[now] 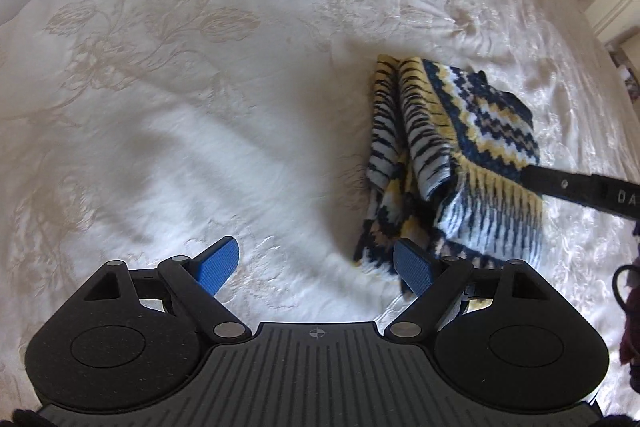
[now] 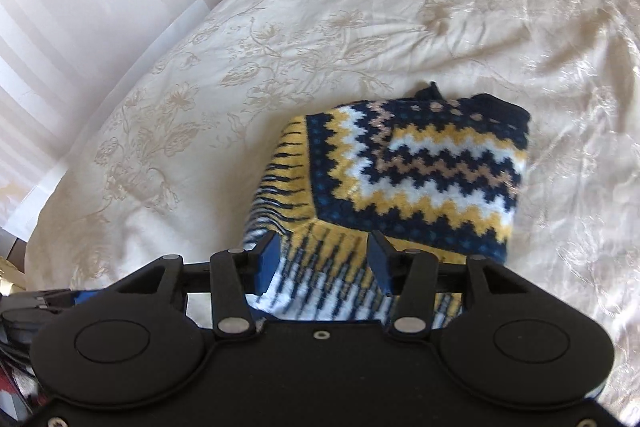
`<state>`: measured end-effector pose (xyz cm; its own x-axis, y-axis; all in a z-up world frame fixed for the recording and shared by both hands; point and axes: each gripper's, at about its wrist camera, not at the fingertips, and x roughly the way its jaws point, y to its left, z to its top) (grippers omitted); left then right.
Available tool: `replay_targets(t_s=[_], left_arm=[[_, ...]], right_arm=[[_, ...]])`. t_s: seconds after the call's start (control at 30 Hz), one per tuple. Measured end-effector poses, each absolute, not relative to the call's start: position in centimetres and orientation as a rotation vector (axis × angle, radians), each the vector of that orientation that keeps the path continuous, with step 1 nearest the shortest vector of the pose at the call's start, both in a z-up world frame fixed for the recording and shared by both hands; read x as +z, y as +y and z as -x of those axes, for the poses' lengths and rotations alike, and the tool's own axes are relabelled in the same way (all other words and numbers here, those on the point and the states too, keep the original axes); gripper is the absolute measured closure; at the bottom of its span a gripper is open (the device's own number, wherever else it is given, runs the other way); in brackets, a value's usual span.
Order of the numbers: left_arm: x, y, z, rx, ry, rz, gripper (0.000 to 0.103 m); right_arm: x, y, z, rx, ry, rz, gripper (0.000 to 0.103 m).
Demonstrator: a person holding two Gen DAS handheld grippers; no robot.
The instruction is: Fold small clothes
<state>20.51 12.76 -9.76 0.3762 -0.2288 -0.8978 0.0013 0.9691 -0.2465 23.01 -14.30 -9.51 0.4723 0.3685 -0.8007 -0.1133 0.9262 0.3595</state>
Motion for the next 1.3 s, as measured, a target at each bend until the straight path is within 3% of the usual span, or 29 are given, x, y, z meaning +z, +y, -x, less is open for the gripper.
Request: replay_targets(t_s=[0.37, 0.53, 0.63, 0.93, 1.03, 1.1, 1.13, 1.17, 1.3], left_arm=[[-10.5, 7.3, -27.2, -0.336, 1.212, 0.288, 0.018], [-11.4, 5.7, -30.5, -0.4, 1.258, 0.218, 0.019], [-11.9, 5.4, -31.5, -0.437, 1.294, 0.19, 0.026], [-12.8, 4.9, -32.7, -0.488, 1.323, 0.147, 0.028], [-13.3, 5.0, -33.0, -0.472, 1.324, 0.184, 0.039], [-13.5, 5.2, -33.2, -0.453, 1.308, 0.21, 0.058], [-13.4, 5.4, -33.3, -0.433, 1.286, 0.199, 0.076], [-13.2, 5.4, -33.3, -0.425, 1.258, 0.181, 0.092], [-10.4, 5.6, -32.7, -0.492, 1.136, 0.132, 0.095]], right_arm=[[-10.7, -15.4, -17.6, 0.324, 1.035, -0.147, 0.042], [-11.6, -10.8, -15.3, 0.405, 0.978, 0.061, 0.042], [-12.4, -7.7, -14.1, 0.453, 0.929, 0.207, 0.042], [-15.4, -1.8, -12.1, 0.508, 0.827, 0.615, 0.041], [-15.5, -1.7, -12.4, 0.484, 0.807, 0.652, 0.046], [-15.2, -2.1, -13.0, 0.474, 0.819, 0.6, 0.066], [-14.9, -2.5, -13.5, 0.472, 0.83, 0.554, 0.08], [-14.6, -3.0, -13.7, 0.471, 0.834, 0.513, 0.085], [-11.7, -5.7, -14.3, 0.434, 0.803, 0.289, 0.09]])
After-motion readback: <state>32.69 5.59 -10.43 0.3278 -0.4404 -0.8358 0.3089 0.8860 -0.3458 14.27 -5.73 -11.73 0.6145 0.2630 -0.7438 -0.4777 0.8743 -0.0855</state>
